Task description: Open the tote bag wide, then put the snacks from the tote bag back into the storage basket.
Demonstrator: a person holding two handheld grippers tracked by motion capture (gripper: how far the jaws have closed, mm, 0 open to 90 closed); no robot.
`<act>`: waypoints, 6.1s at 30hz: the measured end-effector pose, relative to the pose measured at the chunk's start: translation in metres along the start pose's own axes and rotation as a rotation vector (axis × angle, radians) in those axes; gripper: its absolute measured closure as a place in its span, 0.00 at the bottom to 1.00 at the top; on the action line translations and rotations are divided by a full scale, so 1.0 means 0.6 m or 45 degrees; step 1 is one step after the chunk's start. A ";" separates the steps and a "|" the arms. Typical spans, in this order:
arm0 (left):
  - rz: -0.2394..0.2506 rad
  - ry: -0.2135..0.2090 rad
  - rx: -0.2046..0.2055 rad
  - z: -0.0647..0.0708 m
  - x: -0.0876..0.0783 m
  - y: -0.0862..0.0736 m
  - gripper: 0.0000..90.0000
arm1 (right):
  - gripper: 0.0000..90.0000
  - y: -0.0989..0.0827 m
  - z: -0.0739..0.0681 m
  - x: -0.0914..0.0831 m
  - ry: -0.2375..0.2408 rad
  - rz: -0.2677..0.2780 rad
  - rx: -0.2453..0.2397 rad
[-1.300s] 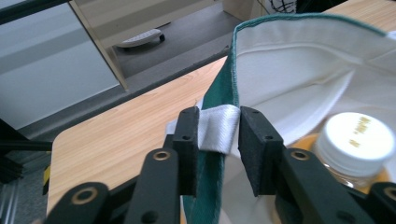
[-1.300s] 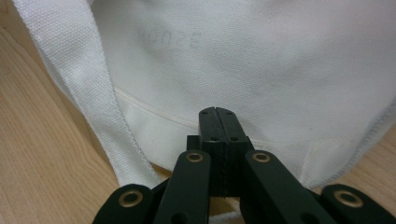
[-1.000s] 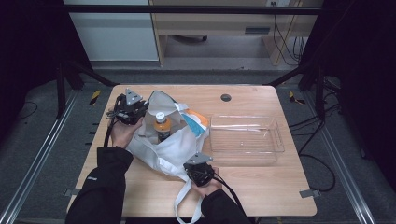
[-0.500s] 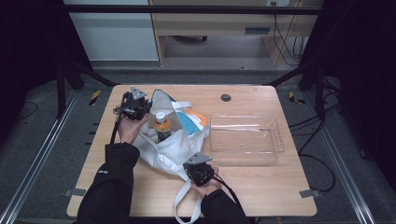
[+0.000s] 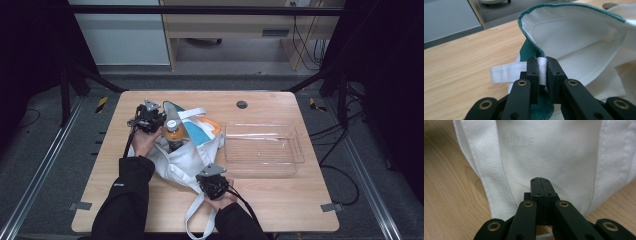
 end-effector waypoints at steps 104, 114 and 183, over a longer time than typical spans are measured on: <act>0.259 -0.205 0.030 0.038 -0.253 -0.108 0.36 | 0.31 -0.018 0.110 -0.216 -0.072 0.269 0.134; 0.284 -0.203 0.038 0.046 -0.253 -0.082 0.35 | 0.30 -0.032 0.121 -0.231 -0.099 0.253 0.142; 0.296 -0.203 0.049 0.088 -0.169 -0.016 0.36 | 0.18 -0.103 0.165 -0.293 -0.189 0.207 0.202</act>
Point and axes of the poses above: each handheld gripper's, and its own axes: x roughly forward along the jaws, y roughly out of its top, z roughly to its right, the point moved 1 cm from there along x, roughly forward along the jaws
